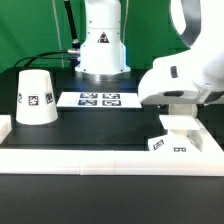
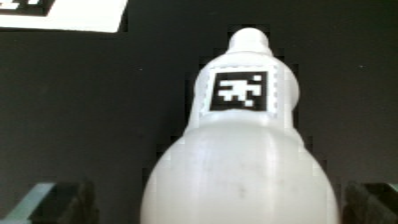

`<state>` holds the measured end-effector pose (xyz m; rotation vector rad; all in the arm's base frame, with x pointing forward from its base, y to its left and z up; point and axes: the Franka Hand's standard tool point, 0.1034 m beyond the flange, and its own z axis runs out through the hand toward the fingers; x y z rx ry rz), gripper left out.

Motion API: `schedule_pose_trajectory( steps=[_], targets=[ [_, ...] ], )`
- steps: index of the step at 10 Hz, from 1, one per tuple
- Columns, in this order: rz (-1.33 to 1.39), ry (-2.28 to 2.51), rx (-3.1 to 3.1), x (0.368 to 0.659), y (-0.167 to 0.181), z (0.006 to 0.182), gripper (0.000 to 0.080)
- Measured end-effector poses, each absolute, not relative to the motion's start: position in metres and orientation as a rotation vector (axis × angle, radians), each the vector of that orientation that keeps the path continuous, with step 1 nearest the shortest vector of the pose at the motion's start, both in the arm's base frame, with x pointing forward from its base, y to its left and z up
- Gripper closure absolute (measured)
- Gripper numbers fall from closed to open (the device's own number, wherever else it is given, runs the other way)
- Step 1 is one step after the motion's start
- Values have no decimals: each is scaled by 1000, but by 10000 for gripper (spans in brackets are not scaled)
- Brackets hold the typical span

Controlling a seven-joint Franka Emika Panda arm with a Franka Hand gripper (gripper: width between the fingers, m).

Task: Assemble lamp

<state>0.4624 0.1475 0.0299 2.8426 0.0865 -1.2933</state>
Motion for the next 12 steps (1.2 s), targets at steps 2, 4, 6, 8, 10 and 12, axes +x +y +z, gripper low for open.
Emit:
schedule_pose_trajectory(
  steps=[2, 4, 6, 8, 10, 12],
  targets=[
    [-1302, 77, 2835, 459, 147, 26, 101],
    [-1318, 73, 2825, 455, 146, 21, 101],
    [-1311, 70, 2828, 452, 145, 16, 101],
    [-1308, 69, 2830, 450, 145, 13, 101],
    [-1310, 71, 2829, 450, 145, 12, 223],
    [-1310, 71, 2829, 450, 145, 12, 223]
  ],
)
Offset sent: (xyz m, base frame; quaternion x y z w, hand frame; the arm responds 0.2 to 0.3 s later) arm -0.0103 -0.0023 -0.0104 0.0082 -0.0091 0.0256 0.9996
